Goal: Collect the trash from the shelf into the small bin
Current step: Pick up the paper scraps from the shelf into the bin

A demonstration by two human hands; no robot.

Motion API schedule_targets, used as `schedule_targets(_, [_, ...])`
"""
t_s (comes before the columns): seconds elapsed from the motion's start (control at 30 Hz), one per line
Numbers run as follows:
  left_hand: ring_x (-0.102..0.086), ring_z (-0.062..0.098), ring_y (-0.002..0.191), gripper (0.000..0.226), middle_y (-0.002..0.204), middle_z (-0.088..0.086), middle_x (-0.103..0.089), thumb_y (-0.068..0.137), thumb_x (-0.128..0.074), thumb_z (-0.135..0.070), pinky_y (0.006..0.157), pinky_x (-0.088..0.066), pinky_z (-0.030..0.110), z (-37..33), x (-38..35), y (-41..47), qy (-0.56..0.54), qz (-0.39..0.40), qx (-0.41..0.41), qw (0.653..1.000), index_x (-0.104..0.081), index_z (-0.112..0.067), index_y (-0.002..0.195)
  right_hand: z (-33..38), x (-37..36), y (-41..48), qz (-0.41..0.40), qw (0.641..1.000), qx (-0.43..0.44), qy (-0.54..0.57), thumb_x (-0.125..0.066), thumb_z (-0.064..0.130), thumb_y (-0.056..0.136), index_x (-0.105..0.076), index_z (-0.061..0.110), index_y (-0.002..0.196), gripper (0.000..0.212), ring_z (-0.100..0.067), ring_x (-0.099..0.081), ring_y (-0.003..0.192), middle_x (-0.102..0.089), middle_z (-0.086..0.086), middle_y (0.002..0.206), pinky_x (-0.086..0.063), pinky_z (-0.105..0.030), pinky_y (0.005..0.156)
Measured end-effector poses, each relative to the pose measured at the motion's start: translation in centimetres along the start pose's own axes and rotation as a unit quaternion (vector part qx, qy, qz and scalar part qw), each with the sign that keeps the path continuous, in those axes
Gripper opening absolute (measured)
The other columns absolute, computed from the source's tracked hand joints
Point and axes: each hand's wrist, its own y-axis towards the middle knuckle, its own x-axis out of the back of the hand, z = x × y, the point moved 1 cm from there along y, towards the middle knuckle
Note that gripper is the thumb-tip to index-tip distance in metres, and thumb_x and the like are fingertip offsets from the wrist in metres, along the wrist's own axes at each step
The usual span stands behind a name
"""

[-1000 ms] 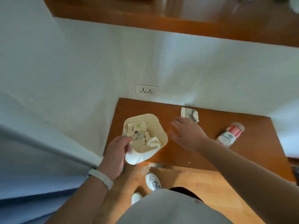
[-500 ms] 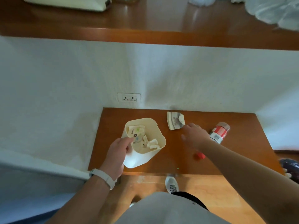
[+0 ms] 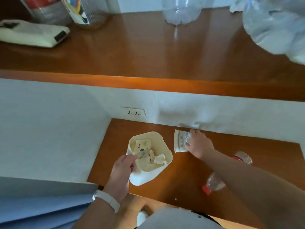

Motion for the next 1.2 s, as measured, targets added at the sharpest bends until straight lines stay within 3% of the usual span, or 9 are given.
schedule_targets(0.13, [-0.067, 0.027, 0.102, 0.011, 0.106, 0.016, -0.070, 0.098, -0.057, -0.015, 0.089, -0.055, 0.036, 0.3, -0.8, -0.8, -0.016, -0.026, -0.001, 1.000, -0.066, -0.010, 0.102, -0.6, -1.3, 2.1, 0.012, 1.000, -0.003, 0.015, -0.070, 0.043, 0.087, -0.038, 0.013, 0.142, 0.070, -0.023, -0.064, 0.108, -0.057, -0.006, 0.130, -0.061, -0.034, 0.079])
schedule_targets(0.27, [-0.065, 0.023, 0.092, 0.012, 0.097, 0.015, -0.067, 0.098, -0.056, -0.014, 0.079, -0.052, 0.031, 1.0, -1.2, -1.1, -0.044, -0.055, 0.007, 0.997, -0.064, -0.005, 0.101, -1.0, -1.9, 3.4, 0.039, 0.999, 0.001, 0.021, -0.075, 0.039, 0.083, -0.043, 0.016, 0.130, 0.061, -0.023, -0.067, 0.101, -0.060, -0.005, 0.118, -0.061, -0.037, 0.075])
schedule_targets(0.37, [-0.063, 0.025, 0.089, 0.013, 0.095, 0.016, -0.065, 0.096, -0.058, -0.014, 0.081, -0.051, 0.033, 1.7, -1.0, -1.0, -0.059, -0.072, 0.019, 0.996, -0.062, -0.003, 0.099, -1.1, -2.1, 3.8, 0.065, 0.997, 0.006, 0.029, -0.075, 0.036, 0.082, -0.041, 0.019, 0.123, 0.056, -0.023, -0.067, 0.099, -0.059, -0.003, 0.115, -0.061, -0.040, 0.077])
schedule_targets(0.5, [-0.063, 0.024, 0.086, 0.011, 0.092, 0.016, -0.065, 0.097, -0.059, -0.013, 0.080, -0.052, 0.033, 1.9, -0.6, -1.0, -0.072, -0.071, 0.023, 0.995, -0.061, -0.002, 0.097, -1.0, -2.2, 3.1, 0.083, 0.996, 0.018, 0.033, -0.076, 0.036, 0.081, -0.040, 0.024, 0.116, 0.052, -0.020, -0.067, 0.089, -0.058, -0.001, 0.113, -0.061, -0.033, 0.071])
schedule_targets(0.6, [-0.063, 0.025, 0.090, 0.011, 0.098, 0.018, -0.065, 0.098, -0.057, -0.013, 0.084, -0.052, 0.034, 1.7, 0.0, -0.7, -0.067, -0.053, 0.017, 0.996, -0.060, -0.002, 0.098, 0.1, -0.8, 2.0, 0.068, 0.995, 0.020, 0.070, -0.075, 0.037, 0.081, -0.043, 0.026, 0.119, 0.051, -0.018, -0.065, 0.085, -0.058, 0.002, 0.113, -0.061, -0.030, 0.067])
schedule_targets(0.7, [-0.063, 0.029, 0.097, 0.016, 0.111, 0.032, -0.062, 0.097, -0.059, -0.015, 0.097, -0.052, 0.044, 1.9, 0.8, -0.1, -0.057, -0.038, 0.006, 0.998, -0.058, -0.001, 0.104, 2.1, 2.4, 0.5, 0.030, 0.986, 0.033, 0.159, -0.072, 0.036, 0.083, -0.048, 0.026, 0.118, 0.044, -0.014, -0.063, 0.079, -0.058, 0.007, 0.107, -0.060, -0.026, 0.062])
schedule_targets(0.87, [-0.064, 0.031, 0.107, 0.015, 0.113, 0.022, -0.066, 0.096, -0.060, -0.019, 0.098, -0.052, 0.042, 2.0, 1.5, 0.4, -0.050, 0.000, -0.001, 0.999, -0.062, -0.005, 0.104, 5.9, 8.8, -2.9, -0.029, 0.963, 0.059, 0.262, -0.068, 0.036, 0.088, -0.049, 0.024, 0.130, 0.048, -0.013, -0.062, 0.089, -0.057, 0.008, 0.110, -0.055, -0.022, 0.059])
schedule_targets(1.0, [-0.062, 0.026, 0.105, 0.011, 0.106, 0.013, -0.066, 0.097, -0.059, -0.019, 0.087, -0.051, 0.031, 2.0, 1.9, 0.4, -0.055, 0.025, -0.014, 0.998, -0.062, -0.010, 0.104, 9.5, 10.4, -5.9, -0.010, 0.975, 0.157, 0.157, -0.063, 0.045, 0.089, -0.047, 0.022, 0.136, 0.055, -0.010, -0.058, 0.089, -0.055, 0.009, 0.114, -0.056, -0.030, 0.072])
schedule_targets(1.2, [-0.064, 0.029, 0.103, 0.018, 0.098, 0.012, -0.069, 0.097, -0.060, -0.026, 0.094, -0.051, 0.036, 3.2, 2.3, 0.7, -0.033, 0.047, -0.035, 0.998, -0.066, -0.010, 0.101, 13.8, 8.5, -8.5, -0.006, 0.967, 0.255, 0.025, -0.058, 0.048, 0.090, -0.049, 0.022, 0.131, 0.049, -0.007, -0.057, 0.075, -0.056, 0.008, 0.106, -0.055, -0.026, 0.061])
